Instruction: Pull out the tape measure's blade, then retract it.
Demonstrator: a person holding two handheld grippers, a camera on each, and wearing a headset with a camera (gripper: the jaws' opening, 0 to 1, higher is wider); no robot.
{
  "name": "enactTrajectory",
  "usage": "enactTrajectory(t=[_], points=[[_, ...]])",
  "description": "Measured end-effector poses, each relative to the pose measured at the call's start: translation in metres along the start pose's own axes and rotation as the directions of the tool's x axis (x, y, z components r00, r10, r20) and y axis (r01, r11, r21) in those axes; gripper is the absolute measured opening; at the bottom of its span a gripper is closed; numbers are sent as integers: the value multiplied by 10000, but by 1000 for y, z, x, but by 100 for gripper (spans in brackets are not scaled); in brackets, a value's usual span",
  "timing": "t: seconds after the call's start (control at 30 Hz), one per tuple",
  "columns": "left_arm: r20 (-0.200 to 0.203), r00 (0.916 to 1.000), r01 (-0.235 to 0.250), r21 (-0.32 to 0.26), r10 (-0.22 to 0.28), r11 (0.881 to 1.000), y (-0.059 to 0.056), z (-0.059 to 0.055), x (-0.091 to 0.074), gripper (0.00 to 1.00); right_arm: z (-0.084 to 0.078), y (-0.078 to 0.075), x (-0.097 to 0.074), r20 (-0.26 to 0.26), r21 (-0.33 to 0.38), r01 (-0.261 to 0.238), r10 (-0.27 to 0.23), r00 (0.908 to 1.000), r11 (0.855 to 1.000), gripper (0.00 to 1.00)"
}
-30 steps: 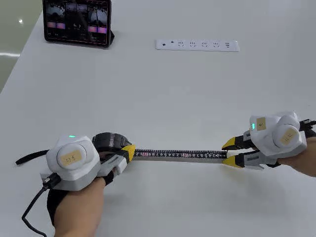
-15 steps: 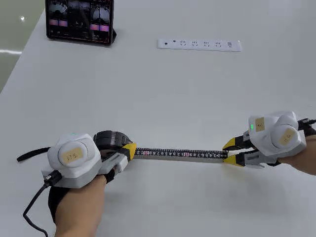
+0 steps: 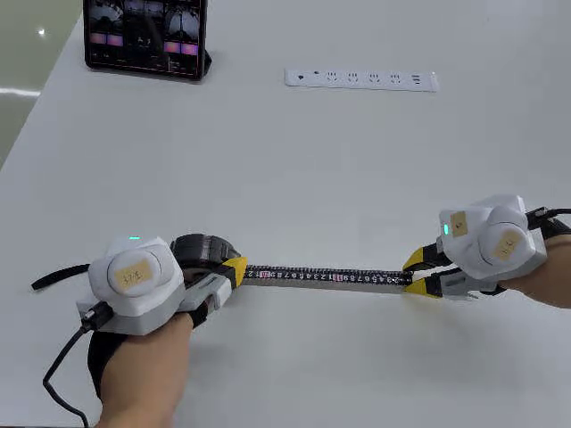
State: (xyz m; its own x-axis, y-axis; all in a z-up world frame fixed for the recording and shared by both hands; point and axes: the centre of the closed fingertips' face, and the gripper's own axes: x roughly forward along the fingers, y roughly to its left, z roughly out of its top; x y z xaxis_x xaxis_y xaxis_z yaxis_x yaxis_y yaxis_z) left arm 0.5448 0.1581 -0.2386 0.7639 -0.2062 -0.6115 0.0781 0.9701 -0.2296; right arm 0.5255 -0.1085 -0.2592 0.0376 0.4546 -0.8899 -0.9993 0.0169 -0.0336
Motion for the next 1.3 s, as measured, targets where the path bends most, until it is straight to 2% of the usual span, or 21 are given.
enactTrajectory(t=[0.77, 1.3], points=[[-171, 9998, 72, 26, -71, 10000, 0, -1, 0, 58, 2, 0, 0, -120, 15, -17, 17, 9999, 10000, 9], [-221, 9995, 237, -170, -241, 9996, 1, -2, -1, 57, 19, -1, 6, 188, 75, -138, 137, 9997, 9999, 9]])
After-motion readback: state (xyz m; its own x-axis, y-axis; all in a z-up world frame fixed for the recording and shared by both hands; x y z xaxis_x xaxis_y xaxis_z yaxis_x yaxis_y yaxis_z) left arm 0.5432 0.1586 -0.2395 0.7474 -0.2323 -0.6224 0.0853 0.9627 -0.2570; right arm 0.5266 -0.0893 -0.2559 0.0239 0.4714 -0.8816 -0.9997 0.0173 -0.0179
